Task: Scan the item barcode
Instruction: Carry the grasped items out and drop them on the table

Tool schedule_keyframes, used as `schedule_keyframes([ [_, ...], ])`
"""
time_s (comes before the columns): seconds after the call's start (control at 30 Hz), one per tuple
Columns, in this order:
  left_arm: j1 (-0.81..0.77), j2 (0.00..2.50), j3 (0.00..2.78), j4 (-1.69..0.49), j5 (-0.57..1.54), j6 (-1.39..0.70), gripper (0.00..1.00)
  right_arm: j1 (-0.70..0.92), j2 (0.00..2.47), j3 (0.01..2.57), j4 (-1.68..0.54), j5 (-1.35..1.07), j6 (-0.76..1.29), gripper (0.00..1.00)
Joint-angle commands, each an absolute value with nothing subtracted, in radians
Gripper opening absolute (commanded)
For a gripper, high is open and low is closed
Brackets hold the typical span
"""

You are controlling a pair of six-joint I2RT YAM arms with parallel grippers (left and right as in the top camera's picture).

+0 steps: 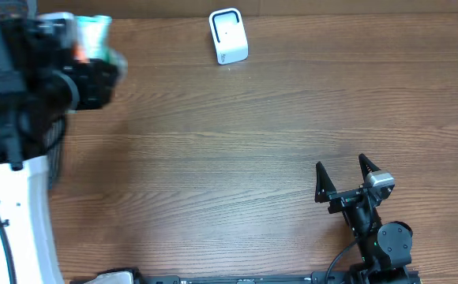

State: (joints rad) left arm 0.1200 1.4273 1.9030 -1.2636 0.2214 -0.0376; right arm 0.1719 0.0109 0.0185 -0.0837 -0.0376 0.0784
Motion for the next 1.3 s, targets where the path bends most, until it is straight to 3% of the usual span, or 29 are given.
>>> schedule_keyframes([
  [0.0,-0.049,1.431,1.834,-1.247,0.14,-0.11,0.42,0.175,0.003,0.008,-0.081,-0.039,0.078,1.0],
  [0.37,-0.395,1.438,1.363,-0.943,0.01,-0.323,0.41,0.175,0.004,0.008,-0.081,-0.039,0.078,1.0],
  [0.7,-0.632,1.527,1.14,-0.709,-0.089,-0.479,0.38,0.175,0.004,0.008,-0.081,-0.039,0.078,1.0],
  [0.97,-0.694,1.636,1.141,-0.616,-0.07,-0.477,0.47,0.175,0.004,0.008,-0.081,-0.039,0.078,1.0],
  [1.27,-0.737,1.698,1.141,-0.567,-0.026,-0.471,0.47,0.175,0.004,0.008,-0.081,-0.039,0.078,1.0],
])
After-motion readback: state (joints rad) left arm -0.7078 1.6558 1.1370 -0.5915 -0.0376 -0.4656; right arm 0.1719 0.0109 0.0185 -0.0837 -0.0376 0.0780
